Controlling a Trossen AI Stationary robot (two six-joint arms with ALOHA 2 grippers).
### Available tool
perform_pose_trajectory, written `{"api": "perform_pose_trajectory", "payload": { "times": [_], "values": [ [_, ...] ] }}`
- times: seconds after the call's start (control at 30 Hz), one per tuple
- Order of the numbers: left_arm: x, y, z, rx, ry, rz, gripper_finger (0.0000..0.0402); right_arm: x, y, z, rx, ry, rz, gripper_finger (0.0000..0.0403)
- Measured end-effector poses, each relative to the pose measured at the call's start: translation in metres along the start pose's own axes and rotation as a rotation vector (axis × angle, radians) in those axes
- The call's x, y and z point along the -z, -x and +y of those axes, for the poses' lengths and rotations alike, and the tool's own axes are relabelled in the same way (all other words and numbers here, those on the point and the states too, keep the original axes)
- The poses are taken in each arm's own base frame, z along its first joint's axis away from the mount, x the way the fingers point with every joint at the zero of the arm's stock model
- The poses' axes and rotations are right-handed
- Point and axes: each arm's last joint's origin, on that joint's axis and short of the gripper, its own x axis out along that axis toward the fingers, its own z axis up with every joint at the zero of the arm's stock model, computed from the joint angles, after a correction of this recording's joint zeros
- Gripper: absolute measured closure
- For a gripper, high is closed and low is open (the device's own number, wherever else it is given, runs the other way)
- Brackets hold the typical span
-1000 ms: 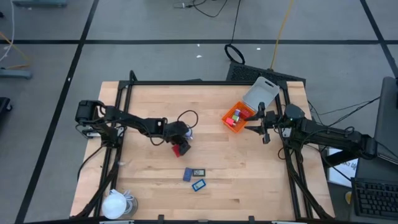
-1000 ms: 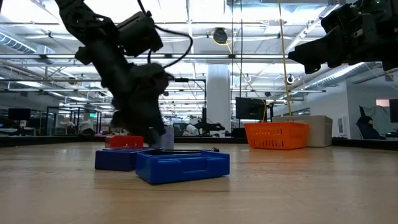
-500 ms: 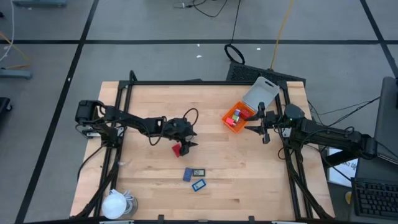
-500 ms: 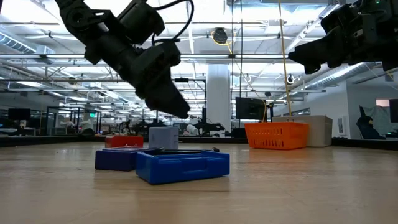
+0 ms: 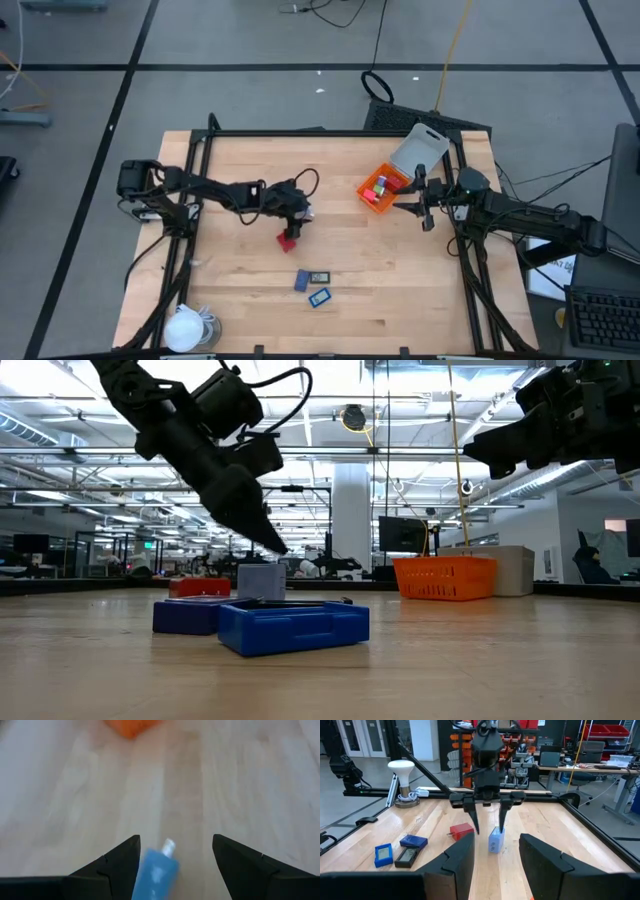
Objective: Pick & Place Office items
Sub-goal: Put the blue charger adapter into the orange bin
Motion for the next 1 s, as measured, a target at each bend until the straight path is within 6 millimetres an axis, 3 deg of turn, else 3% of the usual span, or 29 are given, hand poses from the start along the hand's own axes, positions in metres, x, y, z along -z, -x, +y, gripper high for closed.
{"api": "perform_pose_trajectory", "payload": {
  "times": [0.3,1.0],
  "values": [
    [0.017,0.004,0.015,-0.051,0.013,0.180,0.0151,0.001,-0.001,0.000,-0.001,-0.003,0.008,0.0259],
    [0.033,-0.019,0.014,0.018,-0.058,0.218,0.0151,0.002,-0.002,-0.001,-0.001,-0.004,0.015,0.0259]
  ]
}}
